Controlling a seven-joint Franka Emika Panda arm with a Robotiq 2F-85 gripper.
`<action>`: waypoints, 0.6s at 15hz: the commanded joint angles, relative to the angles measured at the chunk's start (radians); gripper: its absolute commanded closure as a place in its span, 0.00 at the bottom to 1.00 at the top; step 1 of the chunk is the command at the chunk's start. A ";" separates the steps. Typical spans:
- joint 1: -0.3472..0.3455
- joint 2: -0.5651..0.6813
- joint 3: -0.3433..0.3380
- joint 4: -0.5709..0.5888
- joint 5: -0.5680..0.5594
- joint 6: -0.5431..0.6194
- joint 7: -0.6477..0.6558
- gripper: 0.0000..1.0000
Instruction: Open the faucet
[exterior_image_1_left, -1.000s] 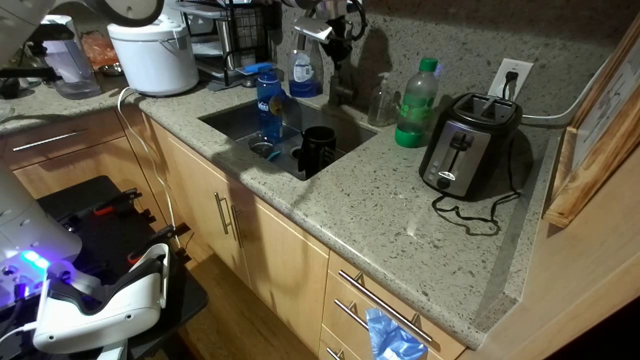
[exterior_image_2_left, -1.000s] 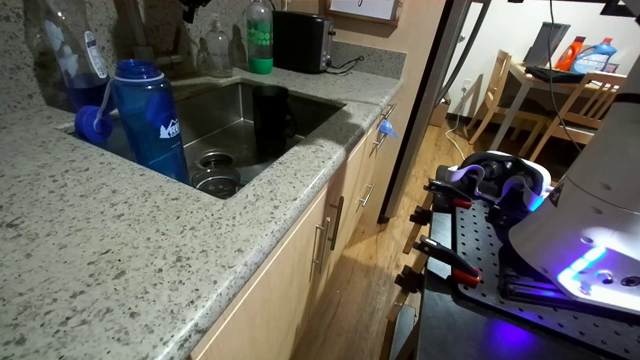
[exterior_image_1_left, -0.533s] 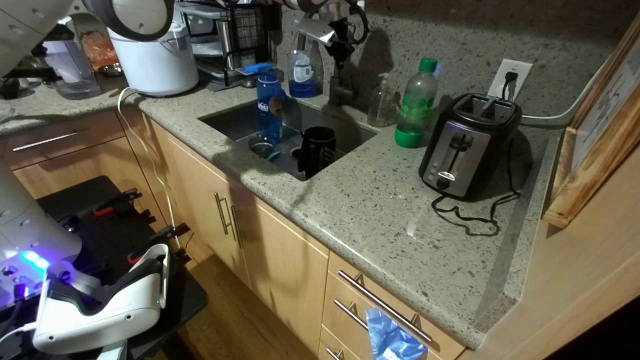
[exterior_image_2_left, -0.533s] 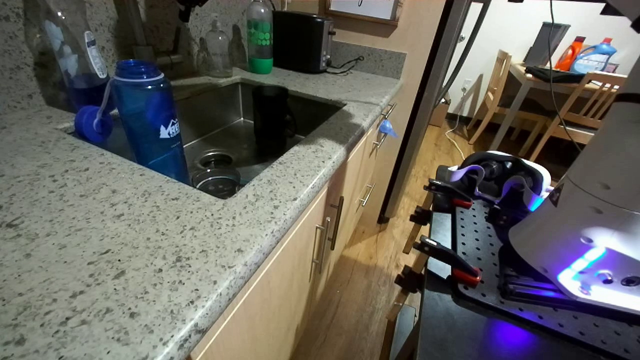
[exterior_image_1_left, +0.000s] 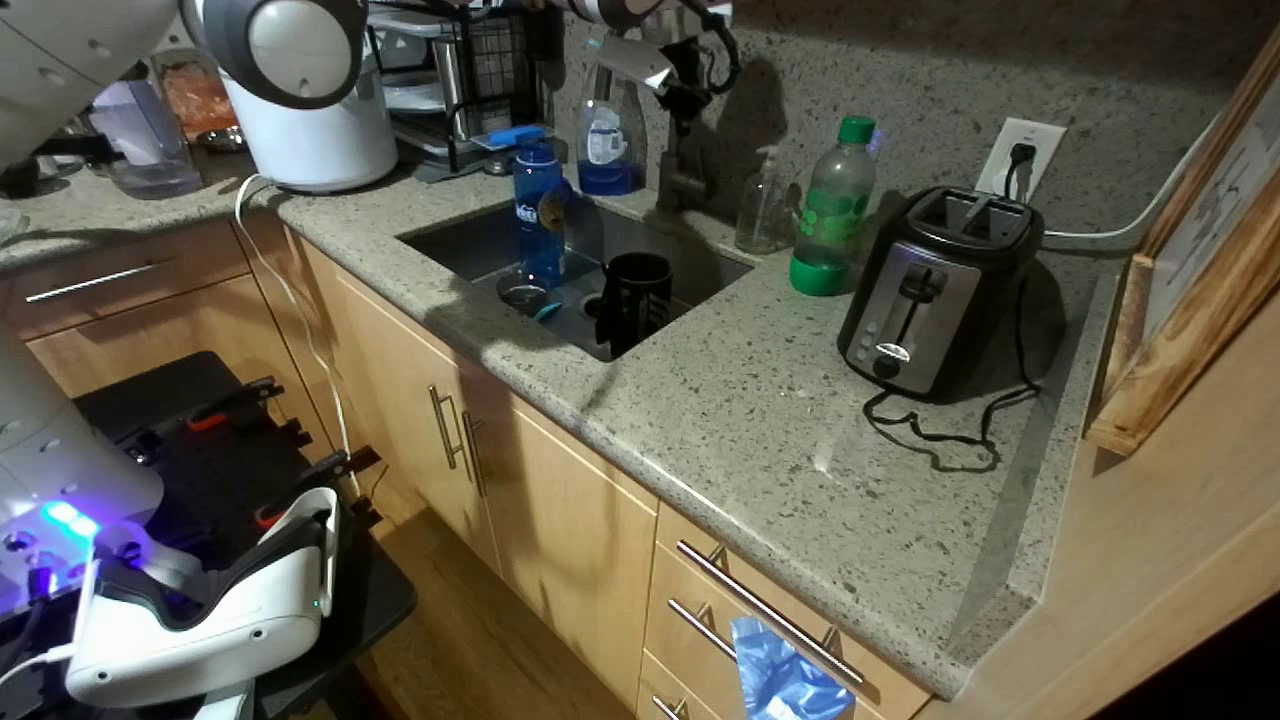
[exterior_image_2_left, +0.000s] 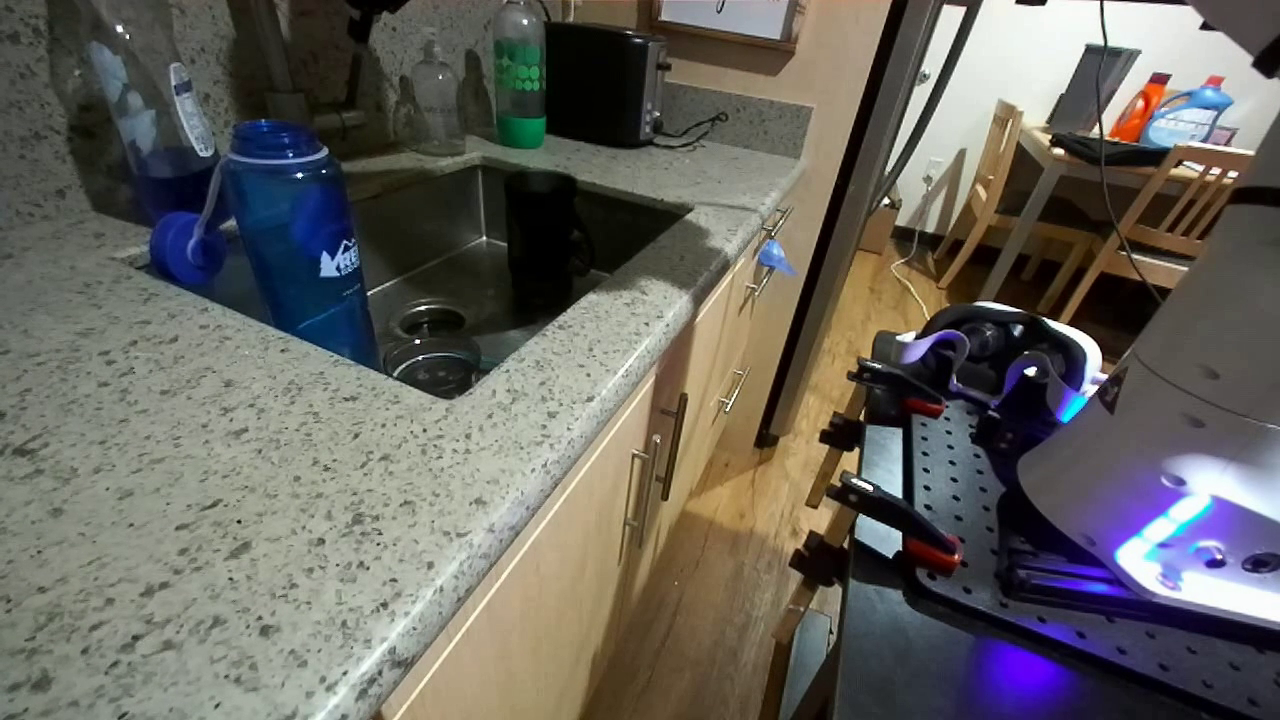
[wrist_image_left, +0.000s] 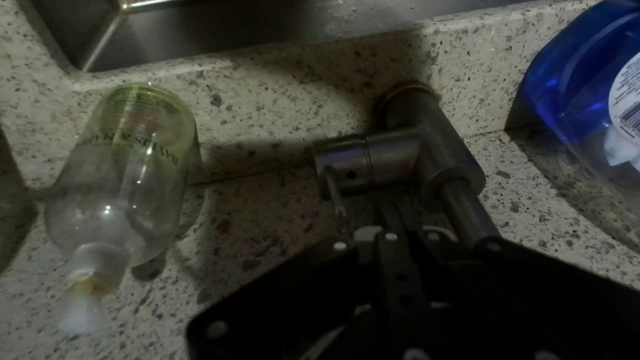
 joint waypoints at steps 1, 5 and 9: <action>-0.012 0.051 0.020 0.096 0.023 -0.052 -0.009 1.00; -0.017 0.066 0.024 0.123 0.018 -0.068 -0.004 1.00; -0.016 0.082 0.024 0.144 0.014 -0.077 0.001 1.00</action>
